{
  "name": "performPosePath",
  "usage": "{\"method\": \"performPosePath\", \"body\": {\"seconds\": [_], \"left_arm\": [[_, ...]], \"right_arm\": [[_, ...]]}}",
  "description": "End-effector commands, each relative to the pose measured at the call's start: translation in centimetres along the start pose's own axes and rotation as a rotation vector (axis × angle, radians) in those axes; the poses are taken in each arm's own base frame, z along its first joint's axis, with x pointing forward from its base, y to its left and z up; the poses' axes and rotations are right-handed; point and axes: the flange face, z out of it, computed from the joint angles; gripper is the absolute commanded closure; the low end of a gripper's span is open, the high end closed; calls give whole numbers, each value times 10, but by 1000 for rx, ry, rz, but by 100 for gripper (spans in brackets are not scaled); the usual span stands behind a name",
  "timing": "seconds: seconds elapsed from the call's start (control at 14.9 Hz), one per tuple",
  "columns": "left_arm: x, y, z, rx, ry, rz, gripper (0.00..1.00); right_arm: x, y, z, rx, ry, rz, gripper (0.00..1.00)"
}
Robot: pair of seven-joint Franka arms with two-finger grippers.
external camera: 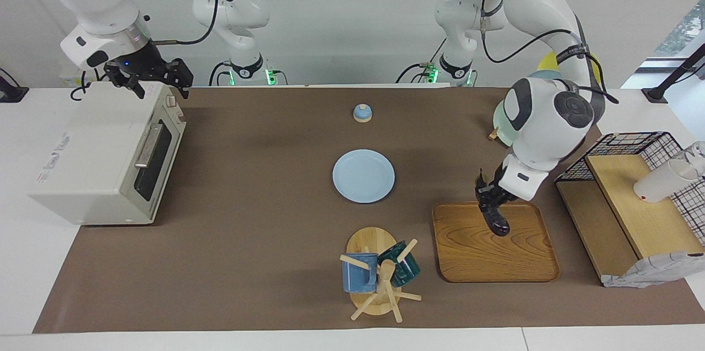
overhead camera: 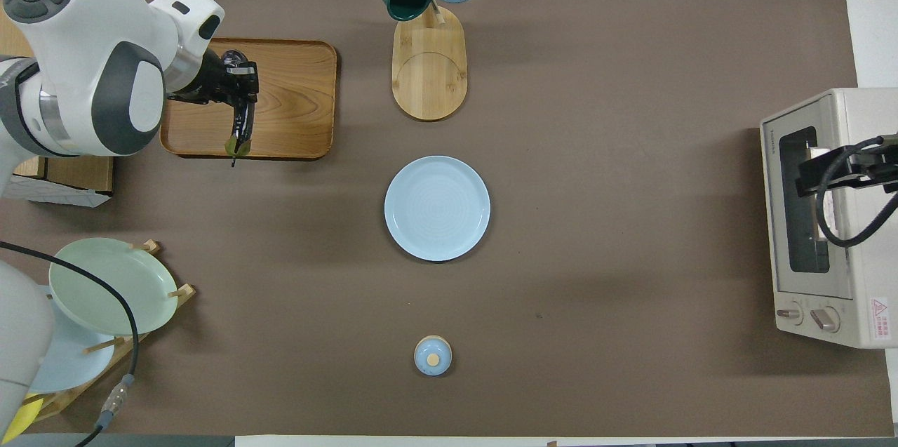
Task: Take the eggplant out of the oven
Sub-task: 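Carry the eggplant to the wooden tray with the left gripper, then lower the eggplant onto the tray and open the left gripper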
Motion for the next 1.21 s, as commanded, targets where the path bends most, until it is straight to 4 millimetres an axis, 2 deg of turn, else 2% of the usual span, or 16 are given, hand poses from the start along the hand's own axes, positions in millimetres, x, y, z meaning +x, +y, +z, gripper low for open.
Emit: {"method": "performPosePath", "body": {"seconds": [0.0, 0.13, 0.27, 0.54, 0.67, 0.8, 1.0, 1.14], "left_arm": [[36, 1, 33, -3, 21, 9, 100], [41, -3, 38, -8, 75, 14, 100], [37, -6, 49, 11, 71, 44, 100], [34, -8, 52, 17, 59, 90, 100], [34, -10, 51, 20, 55, 90, 1], [34, -15, 45, 27, 42, 83, 0], [26, -26, 0, 23, 24, 57, 0], [14, -28, -44, 23, 15, 49, 0]], "right_arm": [[4, 1, -2, 11, -6, 17, 0], [4, 1, -3, 14, 1, 18, 0], [1, 2, -7, 24, 11, 18, 0], [3, -1, -6, 25, 10, 10, 0], [3, 2, -6, 29, 11, 16, 0], [3, 9, -6, 30, 23, 25, 0], [3, 19, -5, 45, 20, 43, 0], [3, 24, -5, 46, 20, 51, 0]]}}
